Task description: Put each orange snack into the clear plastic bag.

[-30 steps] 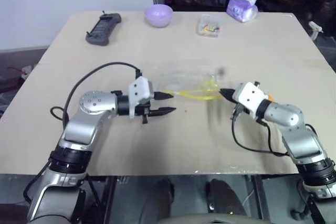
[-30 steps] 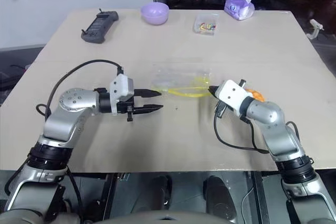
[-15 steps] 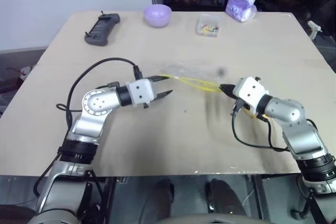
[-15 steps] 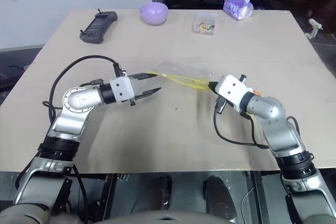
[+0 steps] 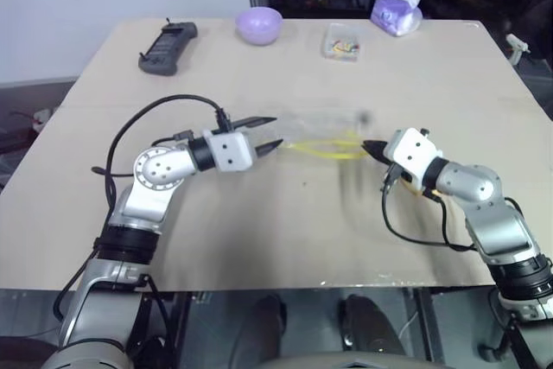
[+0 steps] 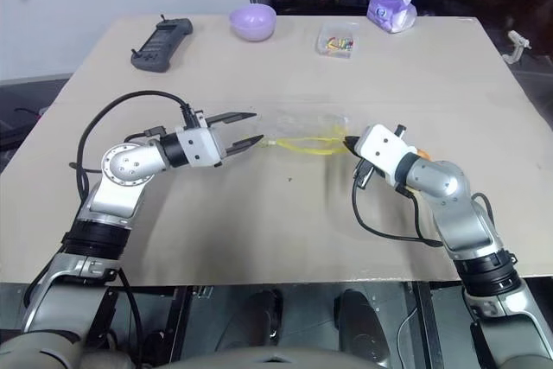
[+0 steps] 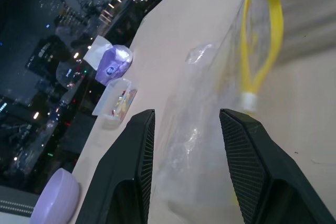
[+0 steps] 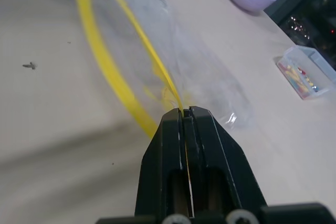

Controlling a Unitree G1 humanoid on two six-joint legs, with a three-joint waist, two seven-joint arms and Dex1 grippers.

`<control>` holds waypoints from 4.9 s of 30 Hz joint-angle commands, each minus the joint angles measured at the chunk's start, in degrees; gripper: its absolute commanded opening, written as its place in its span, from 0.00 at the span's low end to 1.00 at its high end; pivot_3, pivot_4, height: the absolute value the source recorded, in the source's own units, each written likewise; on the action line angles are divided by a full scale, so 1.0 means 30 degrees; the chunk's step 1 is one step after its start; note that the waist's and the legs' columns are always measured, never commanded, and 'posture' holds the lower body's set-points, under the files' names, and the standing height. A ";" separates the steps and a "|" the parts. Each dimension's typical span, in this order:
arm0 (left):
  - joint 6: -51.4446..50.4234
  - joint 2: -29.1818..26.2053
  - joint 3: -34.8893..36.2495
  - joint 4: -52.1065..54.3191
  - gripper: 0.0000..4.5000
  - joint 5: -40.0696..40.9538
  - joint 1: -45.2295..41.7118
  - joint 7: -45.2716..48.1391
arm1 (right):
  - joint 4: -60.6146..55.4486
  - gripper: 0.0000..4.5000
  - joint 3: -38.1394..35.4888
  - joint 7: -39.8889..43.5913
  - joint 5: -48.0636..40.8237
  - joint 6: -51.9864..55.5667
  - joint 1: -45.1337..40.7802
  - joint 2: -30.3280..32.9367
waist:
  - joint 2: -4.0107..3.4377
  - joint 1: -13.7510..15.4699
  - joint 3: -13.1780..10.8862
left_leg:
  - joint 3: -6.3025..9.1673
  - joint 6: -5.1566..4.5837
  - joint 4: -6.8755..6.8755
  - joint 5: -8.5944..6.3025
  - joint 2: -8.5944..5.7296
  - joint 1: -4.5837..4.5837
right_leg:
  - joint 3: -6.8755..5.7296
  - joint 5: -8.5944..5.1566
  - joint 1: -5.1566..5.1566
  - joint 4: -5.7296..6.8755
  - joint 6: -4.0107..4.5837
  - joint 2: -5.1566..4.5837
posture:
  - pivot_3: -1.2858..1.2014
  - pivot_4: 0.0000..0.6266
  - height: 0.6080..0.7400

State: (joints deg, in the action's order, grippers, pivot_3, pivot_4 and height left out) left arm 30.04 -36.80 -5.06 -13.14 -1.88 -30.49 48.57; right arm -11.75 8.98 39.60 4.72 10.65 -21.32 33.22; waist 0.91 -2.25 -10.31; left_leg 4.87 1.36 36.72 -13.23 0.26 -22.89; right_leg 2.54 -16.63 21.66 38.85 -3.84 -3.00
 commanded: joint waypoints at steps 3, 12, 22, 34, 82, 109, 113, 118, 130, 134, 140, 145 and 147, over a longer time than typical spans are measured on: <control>0.0681 -0.0209 -0.0213 0.0546 0.46 -0.0041 0.0495 0.0031 | -0.0375 0.00 -0.0319 -0.0107 -0.0096 -0.0130 -0.0058 0.0048 | 0.0000 -0.0005 0.0000 | -0.0001 0.0000 0.0000 0.0000 0.0000 0.0001 | 0.0002 0.0000 -0.0001 -0.0001 0.0000 0.0000 | 0.52 0.24 1.00; 0.0800 -0.0399 -0.0226 0.0189 0.46 -0.0682 0.0580 -0.0484 | -0.0214 0.00 -0.0301 -0.0100 -0.0085 -0.0232 -0.0167 0.0046 | -0.0001 0.0009 0.0000 | 0.0001 0.0000 0.0000 0.0000 0.0000 0.0000 | -0.0001 0.0000 0.0000 0.0000 0.0000 0.0001 | 0.52 0.24 1.00; 0.1961 -0.0483 -0.0712 -0.1172 0.46 -0.1504 0.0040 -0.0974 | -0.0375 0.00 -0.0328 0.0013 -0.0181 -0.0221 -0.0178 0.0085 | -0.0001 0.0002 0.0000 | 0.0003 0.0000 0.0000 0.0000 0.0000 0.0002 | -0.0004 0.0000 0.0000 0.0003 0.0000 0.0002 | 0.52 0.24 1.00; 0.2997 0.0219 -0.1096 -0.2771 0.46 -0.2606 -0.0658 -0.2360 | -0.0544 0.00 -0.0264 0.0051 -0.0220 -0.0142 -0.0164 0.0020 | 0.0000 0.0014 0.0000 | 0.0005 -0.0001 0.0003 0.0000 -0.0001 0.0002 | -0.0006 0.0001 -0.0001 0.0007 0.0000 0.0002 | 0.52 0.24 1.00; 0.3544 0.1409 -0.1849 -0.4656 0.00 -0.3384 -0.1429 -0.3767 | 0.0624 0.01 0.0741 0.0393 -0.1363 -0.2446 -0.0277 -0.1540 | 0.0000 0.0000 0.0001 | 0.0008 0.0000 0.0021 0.0001 -0.0004 0.0001 | -0.0008 0.0002 -0.0003 0.0018 -0.0002 0.0003 | 0.52 0.24 1.00; 0.0058 0.2015 -0.2014 -0.1499 0.00 -0.4676 -0.0676 -0.4829 | 0.9992 0.99 0.3701 -0.2961 0.5000 -0.5269 -0.6362 -0.3818 | -0.0006 -0.0068 0.0003 | 0.0009 0.0002 0.0028 0.0002 -0.0005 0.0007 | -0.0002 0.0002 0.0004 0.0030 0.0000 0.0008 | 0.52 0.24 1.00; -0.1052 0.2098 -0.1879 -0.0634 0.00 -0.4993 0.0014 -0.5356 | 1.0640 0.99 0.3616 -0.3373 0.5296 -0.5585 -0.6758 -0.3950 | -0.0006 -0.0034 0.0004 | 0.0009 0.0002 0.0028 0.0002 -0.0005 0.0003 | -0.0002 0.0002 0.0004 0.0023 0.0000 0.0008 | 0.52 0.24 1.00; -0.2373 0.2193 -0.1806 0.0166 0.00 -0.5561 0.0470 -0.6151 | 1.0684 0.99 0.3630 -0.3073 0.5208 -0.6261 -0.6948 -0.4046 | -0.0007 -0.0048 0.0003 | 0.0011 0.0002 0.0028 0.0002 -0.0005 0.0004 | -0.0002 0.0003 0.0006 0.0029 0.0000 0.0008 | 0.52 0.24 1.00; -0.4230 0.2223 -0.1862 0.0209 0.00 -0.6525 0.0177 -0.7805 | 0.5692 0.99 0.1527 -0.0923 0.2151 -0.5076 -0.4888 -0.2832 | -0.0008 0.0002 0.0003 | 0.0015 0.0001 0.0028 0.0001 -0.0005 0.0000 | -0.0005 0.0003 0.0003 0.0024 0.0000 0.0006 | 0.52 0.24 1.00; -0.4353 0.2300 -0.1925 0.0172 0.00 -0.6532 0.0079 -0.7865 | 0.2587 0.99 -0.1445 -0.0626 -0.1033 -0.2250 -0.2239 -0.2335 | -0.0007 0.0136 0.0003 | 0.0025 0.0000 0.0028 0.0001 -0.0007 -0.0018 | -0.0014 0.0003 0.0001 0.0016 0.0000 0.0001 | 0.52 0.24 1.00; -0.4626 0.2370 -0.1889 0.0115 0.00 -0.6586 0.0087 -0.8101 | 0.0297 0.99 -0.5044 -0.0371 -0.3647 0.0105 0.1488 -0.0701 | -0.0009 0.0150 0.0004 | 0.0023 -0.0001 0.0028 0.0000 -0.0022 -0.0016 | -0.0014 0.0003 -0.0005 0.0017 -0.0001 -0.0015 | 0.52 0.24 1.00; -0.4625 0.2380 -0.1952 -0.0084 0.00 -0.6539 -0.0035 -0.8137 | -0.0263 0.99 -0.6919 -0.0643 -0.5189 0.1442 0.3437 -0.0343 | -0.0010 -0.0032 0.0004 | 0.0006 -0.0001 0.0025 0.0000 -0.0006 0.0007 | 0.0005 0.0003 -0.0005 0.0035 -0.0001 0.0000 | 0.52 0.24 1.00; -0.4595 0.2414 -0.2005 -0.0162 0.00 -0.6529 -0.0100 -0.8126 | -0.0444 0.99 -0.7520 -0.0548 -0.5849 0.1939 0.4690 -0.0391 | -0.0007 0.0061 0.0006 | 0.0015 -0.0001 0.0025 0.0000 -0.0007 0.0004 | -0.0006 0.0002 -0.0013 0.0031 -0.0001 -0.0001 | 0.52 0.24 1.00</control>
State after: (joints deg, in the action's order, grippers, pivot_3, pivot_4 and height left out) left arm 15.77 -29.49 -11.69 -14.41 -21.91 -29.65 24.91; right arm -10.88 -10.98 38.06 -10.39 15.26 -8.99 31.62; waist 0.89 -2.07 -10.29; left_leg 4.93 1.36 36.80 -13.23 0.24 -22.89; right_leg 2.51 -16.62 21.61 38.92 -3.84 -3.01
